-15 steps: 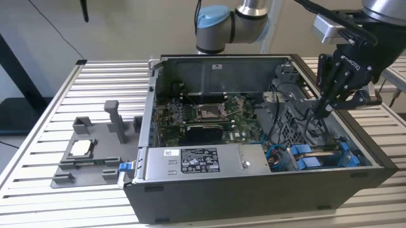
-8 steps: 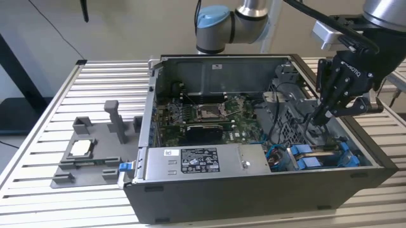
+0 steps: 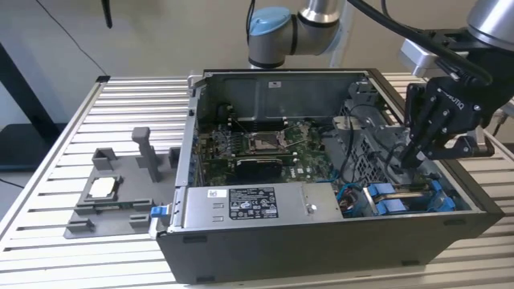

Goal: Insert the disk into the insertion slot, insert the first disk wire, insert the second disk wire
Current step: 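Insert the second disk wire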

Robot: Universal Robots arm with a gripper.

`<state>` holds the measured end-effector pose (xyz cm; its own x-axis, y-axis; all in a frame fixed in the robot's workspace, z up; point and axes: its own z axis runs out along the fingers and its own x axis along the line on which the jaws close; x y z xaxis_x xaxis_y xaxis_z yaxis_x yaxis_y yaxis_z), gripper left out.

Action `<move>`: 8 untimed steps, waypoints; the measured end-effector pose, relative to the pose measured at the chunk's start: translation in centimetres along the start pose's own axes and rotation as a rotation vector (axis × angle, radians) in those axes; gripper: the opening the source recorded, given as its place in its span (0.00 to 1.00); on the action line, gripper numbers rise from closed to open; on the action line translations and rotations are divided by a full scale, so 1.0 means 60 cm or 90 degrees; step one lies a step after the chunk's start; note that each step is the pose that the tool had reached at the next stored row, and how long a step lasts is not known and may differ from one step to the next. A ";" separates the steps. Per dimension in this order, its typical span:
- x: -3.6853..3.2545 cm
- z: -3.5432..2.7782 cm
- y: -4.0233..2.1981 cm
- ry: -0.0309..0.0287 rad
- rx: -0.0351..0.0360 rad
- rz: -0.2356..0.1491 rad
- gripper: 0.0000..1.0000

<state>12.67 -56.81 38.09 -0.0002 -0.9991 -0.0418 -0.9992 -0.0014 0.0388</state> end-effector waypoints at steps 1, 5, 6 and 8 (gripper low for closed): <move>0.000 0.000 0.000 -0.0001 0.0001 0.000 0.16; 0.000 0.000 0.000 0.0000 0.0002 0.000 0.16; 0.001 0.001 0.000 0.0001 0.0013 0.000 0.16; 0.001 0.003 0.000 0.0000 0.0087 0.000 0.16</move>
<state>12.65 -56.84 37.92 0.0003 -0.9991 -0.0417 -0.9997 -0.0013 0.0250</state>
